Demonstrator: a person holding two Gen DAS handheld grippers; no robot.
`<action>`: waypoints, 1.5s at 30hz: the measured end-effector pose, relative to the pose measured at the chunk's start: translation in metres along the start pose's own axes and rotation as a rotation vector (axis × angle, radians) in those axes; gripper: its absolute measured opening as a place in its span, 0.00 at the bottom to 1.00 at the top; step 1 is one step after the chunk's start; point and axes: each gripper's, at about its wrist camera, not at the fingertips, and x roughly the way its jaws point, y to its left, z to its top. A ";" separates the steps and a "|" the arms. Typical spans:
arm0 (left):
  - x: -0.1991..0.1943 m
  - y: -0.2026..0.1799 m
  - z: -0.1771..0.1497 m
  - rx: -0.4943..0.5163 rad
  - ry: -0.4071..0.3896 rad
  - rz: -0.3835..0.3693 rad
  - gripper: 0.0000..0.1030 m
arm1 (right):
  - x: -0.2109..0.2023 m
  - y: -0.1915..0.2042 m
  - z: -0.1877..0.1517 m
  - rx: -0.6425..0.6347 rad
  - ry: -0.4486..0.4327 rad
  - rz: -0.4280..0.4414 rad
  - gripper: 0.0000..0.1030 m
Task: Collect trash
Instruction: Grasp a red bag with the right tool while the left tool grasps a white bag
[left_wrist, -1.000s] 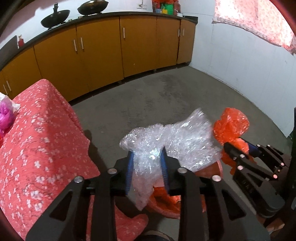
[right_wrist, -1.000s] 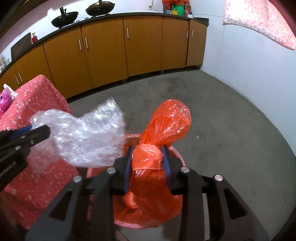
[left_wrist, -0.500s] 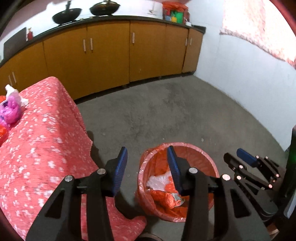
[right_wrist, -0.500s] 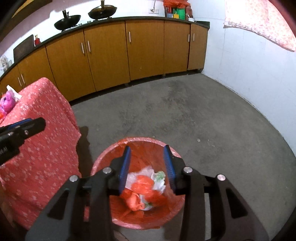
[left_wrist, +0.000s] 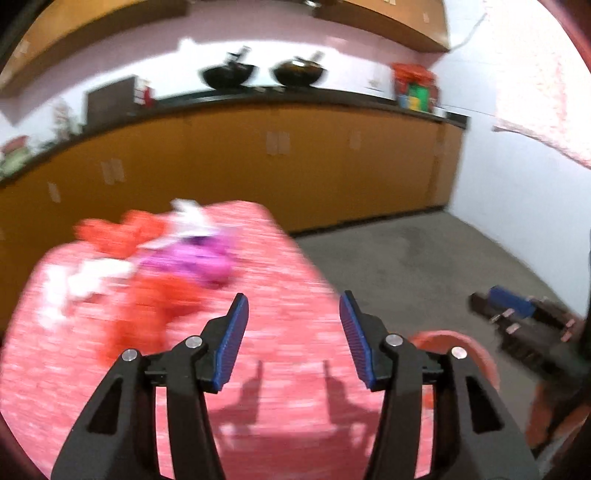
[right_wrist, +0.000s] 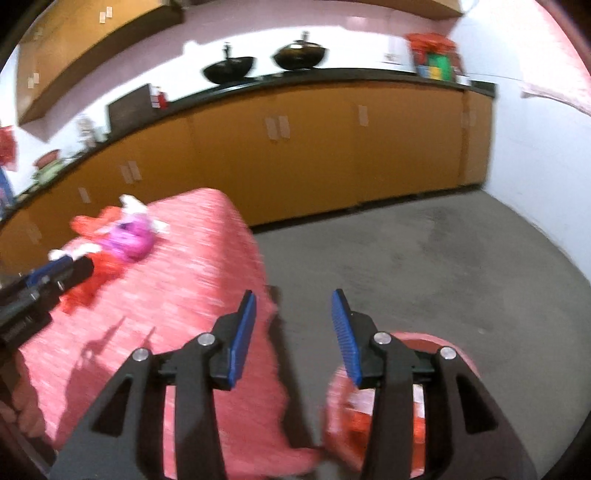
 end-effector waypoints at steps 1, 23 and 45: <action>-0.005 0.024 -0.001 -0.004 -0.013 0.054 0.51 | 0.004 0.020 0.006 -0.007 -0.001 0.036 0.41; 0.009 0.260 -0.034 -0.327 0.027 0.394 0.63 | 0.102 0.268 0.003 -0.090 0.156 0.187 0.50; 0.078 0.288 -0.022 -0.325 0.249 0.343 0.27 | 0.089 0.257 -0.001 -0.136 0.128 0.176 0.23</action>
